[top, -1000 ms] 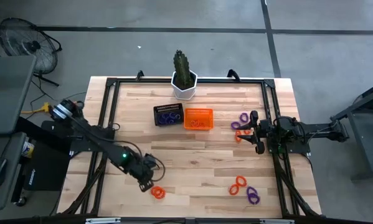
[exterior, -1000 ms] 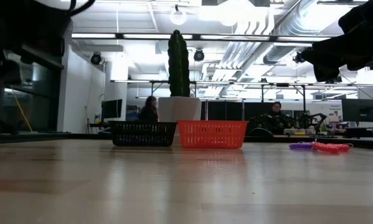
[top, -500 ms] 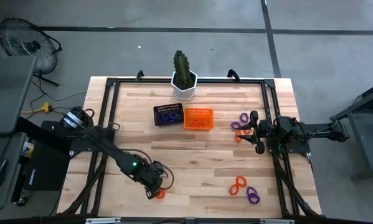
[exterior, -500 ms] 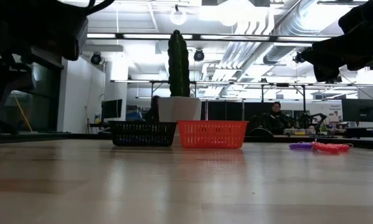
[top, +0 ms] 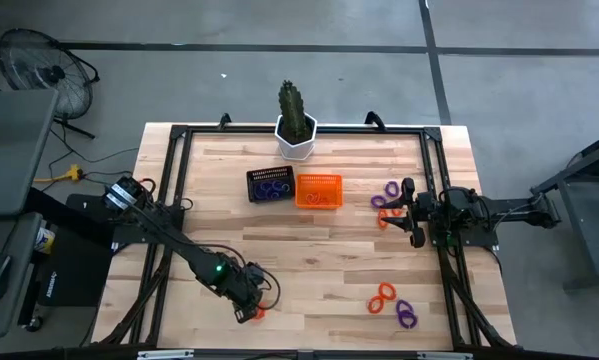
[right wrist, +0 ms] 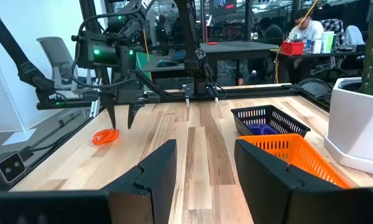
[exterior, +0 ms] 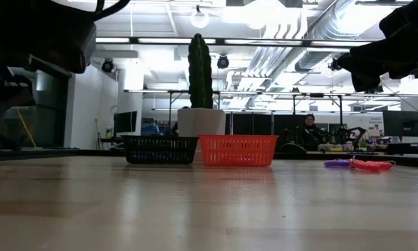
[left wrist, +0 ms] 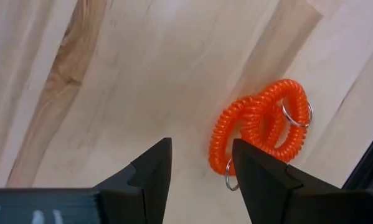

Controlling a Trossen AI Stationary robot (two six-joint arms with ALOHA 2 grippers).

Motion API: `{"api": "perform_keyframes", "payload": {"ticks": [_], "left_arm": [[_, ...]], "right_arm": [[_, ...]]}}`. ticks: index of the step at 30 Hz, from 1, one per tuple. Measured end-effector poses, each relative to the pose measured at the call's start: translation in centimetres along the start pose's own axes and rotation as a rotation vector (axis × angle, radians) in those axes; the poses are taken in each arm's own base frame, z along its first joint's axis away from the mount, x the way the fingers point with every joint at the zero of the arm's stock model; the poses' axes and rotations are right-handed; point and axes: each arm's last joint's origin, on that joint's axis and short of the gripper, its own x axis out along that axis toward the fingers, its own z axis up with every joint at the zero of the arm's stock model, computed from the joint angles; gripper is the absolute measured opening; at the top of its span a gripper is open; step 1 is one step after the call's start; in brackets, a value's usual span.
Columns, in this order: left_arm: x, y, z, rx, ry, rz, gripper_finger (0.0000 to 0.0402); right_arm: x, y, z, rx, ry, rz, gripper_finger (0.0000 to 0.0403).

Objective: Sort spring keychains
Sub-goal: Put the orange spring keychain in the orange bin

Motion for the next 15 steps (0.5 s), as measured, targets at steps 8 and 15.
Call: {"api": "perform_keyframes", "payload": {"ticks": [8, 15], "left_arm": [[0.5, -0.2, -0.6, 0.016, 0.009, 0.018, 0.0168], [1.3, -0.2, -0.6, 0.026, 0.021, 0.031, 0.0168]], "right_arm": [[0.0, 0.0, 0.0, 0.0, 0.0, 0.0, 0.0156], [0.0, 0.0, 0.0, 0.0, 0.0, 0.0, 0.0157]]}}
